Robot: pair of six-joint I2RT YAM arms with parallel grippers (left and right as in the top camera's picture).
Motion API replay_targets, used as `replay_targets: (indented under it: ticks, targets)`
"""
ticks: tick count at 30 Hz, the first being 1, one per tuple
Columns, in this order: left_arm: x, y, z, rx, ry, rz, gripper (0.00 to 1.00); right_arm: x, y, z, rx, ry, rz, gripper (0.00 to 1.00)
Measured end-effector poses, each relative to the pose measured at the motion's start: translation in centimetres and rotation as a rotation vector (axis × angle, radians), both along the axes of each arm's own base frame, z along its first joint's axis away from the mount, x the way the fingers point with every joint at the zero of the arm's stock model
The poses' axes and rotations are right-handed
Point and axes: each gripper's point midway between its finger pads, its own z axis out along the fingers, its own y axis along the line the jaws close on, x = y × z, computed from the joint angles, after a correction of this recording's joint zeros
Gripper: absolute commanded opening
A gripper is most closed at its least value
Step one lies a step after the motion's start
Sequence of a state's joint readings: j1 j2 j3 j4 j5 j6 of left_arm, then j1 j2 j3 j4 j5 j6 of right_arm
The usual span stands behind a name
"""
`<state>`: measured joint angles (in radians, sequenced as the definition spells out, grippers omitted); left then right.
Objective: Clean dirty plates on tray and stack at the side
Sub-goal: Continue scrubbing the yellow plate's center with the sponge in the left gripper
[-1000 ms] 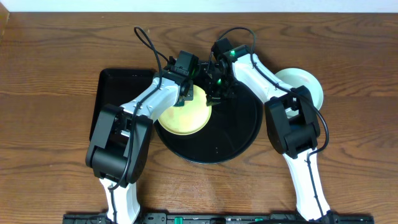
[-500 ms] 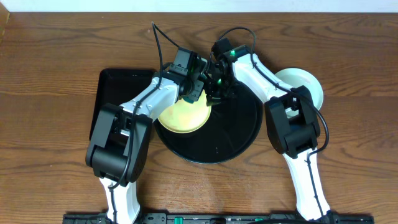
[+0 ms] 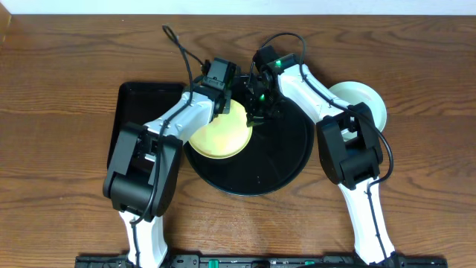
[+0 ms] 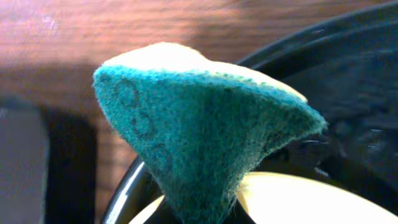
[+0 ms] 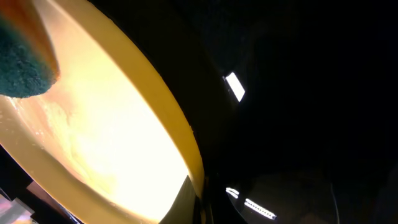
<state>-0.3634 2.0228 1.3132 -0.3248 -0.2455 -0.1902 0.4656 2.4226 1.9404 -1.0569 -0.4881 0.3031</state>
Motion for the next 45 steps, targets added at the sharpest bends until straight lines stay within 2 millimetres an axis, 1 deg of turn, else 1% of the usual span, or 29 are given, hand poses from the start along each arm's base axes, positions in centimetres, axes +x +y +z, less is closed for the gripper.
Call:
replay_targets:
  ticks: [5,9,11,13,15,18,20,22,24,27,30,35,38,42,45]
  targets:
    - [-0.7,0.7,-0.2,-0.016,0.028,0.079,0.08,0.0,0.0,0.0,-0.001,0.000,0.000,0.01]
    - [-2.1,0.7,-0.9,-0.047,0.099,0.087,0.08,0.0,0.0,0.0,0.000,0.000,0.000,0.01]
    - [-2.7,0.3,-1.0,-0.099,0.140,0.076,0.08,0.0,0.0,0.0,0.002,0.000,0.001,0.01]
    - [-3.1,-0.6,-1.0,-0.175,0.181,0.028,0.08,0.0,0.0,0.0,0.002,0.000,0.001,0.01]
    - [-3.9,-2.8,-1.0,-0.296,0.236,-0.082,0.08,0.0,0.0,0.0,0.002,0.000,0.001,0.01]
    - [-5.2,-6.6,-0.3,-0.457,0.283,-0.254,0.08,0.0,0.0,0.0,0.002,0.000,0.001,0.01]
    - [-5.9,-8.3,0.2,-0.515,0.294,-0.332,0.08,0.0,0.0,0.0,0.003,0.000,0.001,0.01]
    - [-6.2,-9.2,0.4,-0.533,0.294,-0.374,0.08,0.0,0.0,0.0,0.002,0.000,0.001,0.01]
    - [-6.0,-9.0,0.3,-0.517,0.286,-0.369,0.08,0.0,0.0,0.0,0.002,0.000,0.001,0.01]
    - [-5.4,-7.6,-0.2,-0.449,0.275,-0.293,0.08,0.0,0.0,0.0,0.002,0.000,0.001,0.01]
    - [-5.1,-5.7,-0.9,-0.367,0.271,-0.181,0.08,0.0,0.0,0.0,0.002,0.000,0.001,0.01]
    - [-5.6,-2.3,-1.5,-0.246,0.280,0.053,0.08,0.0,0.0,0.0,0.003,0.000,0.001,0.01]
    - [-6.1,-1.0,-1.6,-0.205,0.280,0.163,0.08,0.0,0.1,0.0,0.004,0.000,0.001,0.01]
    - [-6.4,-0.4,-1.6,-0.199,0.279,0.236,0.08,0.0,0.1,0.0,0.008,0.001,0.001,0.01]
    - [-6.8,-1.6,-1.7,-0.252,0.323,0.151,0.08,0.0,0.1,0.0,0.009,0.001,0.003,0.01]
